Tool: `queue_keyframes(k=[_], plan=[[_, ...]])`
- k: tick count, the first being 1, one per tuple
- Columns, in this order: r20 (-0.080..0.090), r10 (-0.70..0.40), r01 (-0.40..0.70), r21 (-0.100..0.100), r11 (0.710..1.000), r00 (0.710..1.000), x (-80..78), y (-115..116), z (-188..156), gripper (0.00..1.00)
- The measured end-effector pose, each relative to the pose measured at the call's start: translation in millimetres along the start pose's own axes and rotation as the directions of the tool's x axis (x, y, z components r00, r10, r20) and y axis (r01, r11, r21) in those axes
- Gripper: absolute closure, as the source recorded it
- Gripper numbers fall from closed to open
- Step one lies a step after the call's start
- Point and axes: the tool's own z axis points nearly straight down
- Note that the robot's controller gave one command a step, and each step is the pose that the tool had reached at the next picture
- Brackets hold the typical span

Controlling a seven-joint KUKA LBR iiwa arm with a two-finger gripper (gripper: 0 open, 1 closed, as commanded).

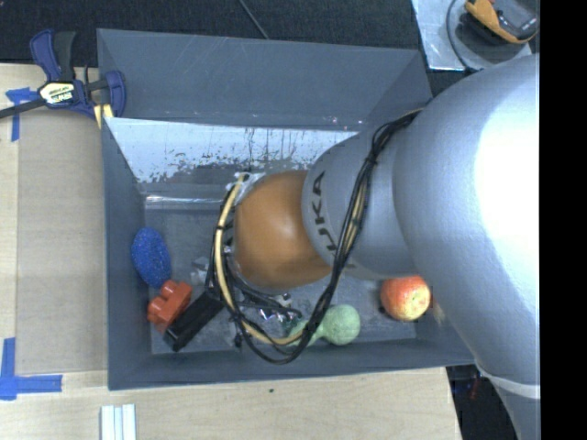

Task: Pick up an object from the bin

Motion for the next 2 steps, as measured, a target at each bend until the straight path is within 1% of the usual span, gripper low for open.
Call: queue_keyframes(k=[1, 2], plan=[[0.009, 0.013, -0.013, 0.005, 1.0, 1.0, -3.9, 13.6, -0.8, 1.0], [0.009, 0.013, -0.013, 0.005, 1.0, 1.0, -3.9, 13.6, -0.8, 1.0]])
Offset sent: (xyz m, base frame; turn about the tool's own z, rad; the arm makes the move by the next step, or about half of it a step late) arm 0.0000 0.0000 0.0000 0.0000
